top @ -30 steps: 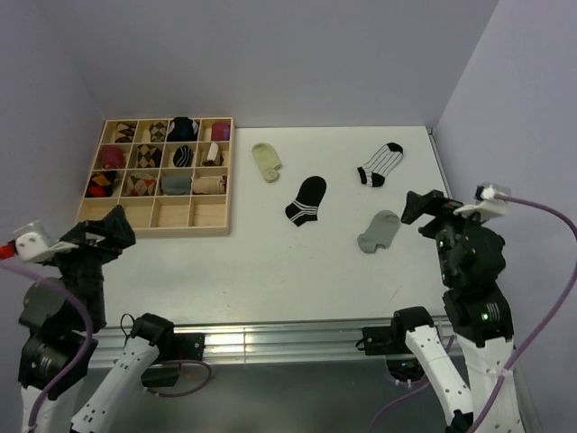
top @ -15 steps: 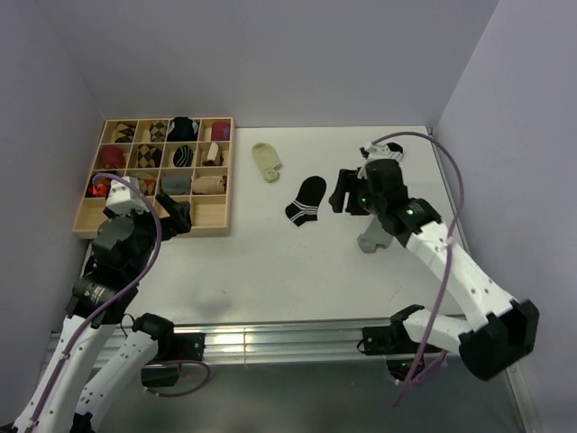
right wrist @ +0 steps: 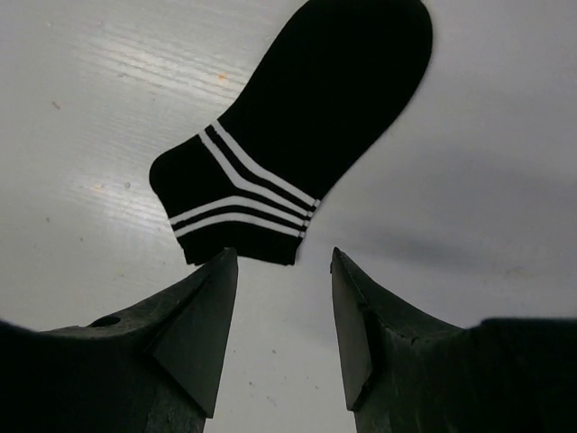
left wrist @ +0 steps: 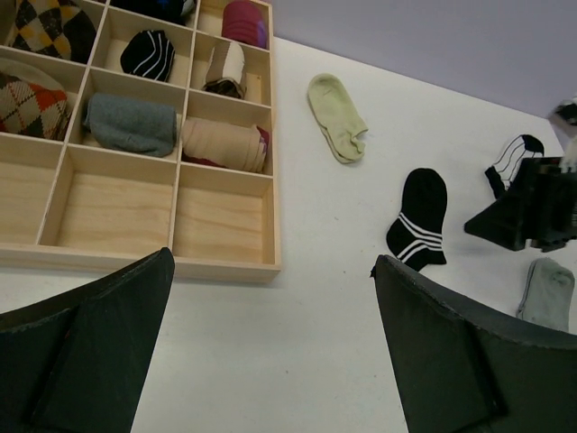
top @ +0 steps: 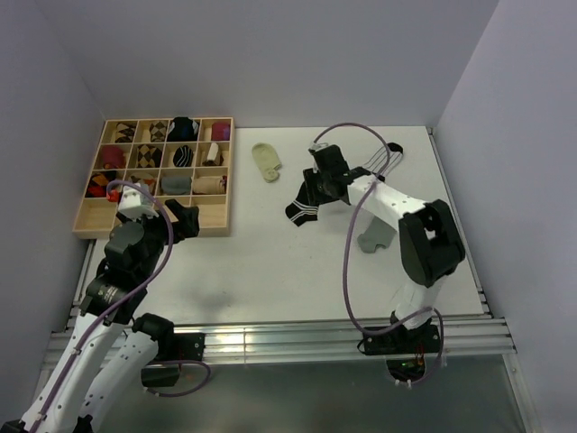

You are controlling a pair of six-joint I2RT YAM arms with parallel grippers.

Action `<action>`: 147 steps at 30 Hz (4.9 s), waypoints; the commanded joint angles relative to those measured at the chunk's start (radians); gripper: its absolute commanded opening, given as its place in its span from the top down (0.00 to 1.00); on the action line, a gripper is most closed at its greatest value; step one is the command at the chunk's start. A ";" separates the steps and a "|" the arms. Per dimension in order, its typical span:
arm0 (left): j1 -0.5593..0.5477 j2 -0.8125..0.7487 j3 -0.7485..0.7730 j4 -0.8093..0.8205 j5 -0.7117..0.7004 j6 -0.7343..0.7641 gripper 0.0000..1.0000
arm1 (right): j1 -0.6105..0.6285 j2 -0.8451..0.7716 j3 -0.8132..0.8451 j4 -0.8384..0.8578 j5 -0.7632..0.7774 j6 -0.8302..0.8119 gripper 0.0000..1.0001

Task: Roll the socks
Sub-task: Move the sock to the center of the board, then roll the sock at the center of the board.

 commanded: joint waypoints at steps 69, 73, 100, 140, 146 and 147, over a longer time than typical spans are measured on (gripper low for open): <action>0.067 -0.057 -0.019 0.058 0.020 0.017 0.01 | 0.573 0.122 -0.109 0.010 0.122 -0.328 0.46; 0.068 -0.056 -0.019 0.057 0.020 0.017 0.01 | 0.575 0.124 -0.134 0.072 0.166 -0.328 0.47; 0.068 0.029 0.015 0.027 0.128 -0.064 0.01 | 0.440 0.167 -0.051 0.151 -0.223 0.053 1.00; -0.284 0.840 -0.108 0.354 0.067 -0.837 0.33 | 0.279 0.136 -0.275 0.482 -0.507 0.213 1.00; -0.284 0.889 -0.077 0.380 0.009 -0.836 0.41 | 0.285 0.133 -0.287 0.498 -0.502 0.205 1.00; -0.286 0.897 -0.073 0.377 0.001 -0.836 0.42 | 0.288 0.128 -0.290 0.498 -0.499 0.202 1.00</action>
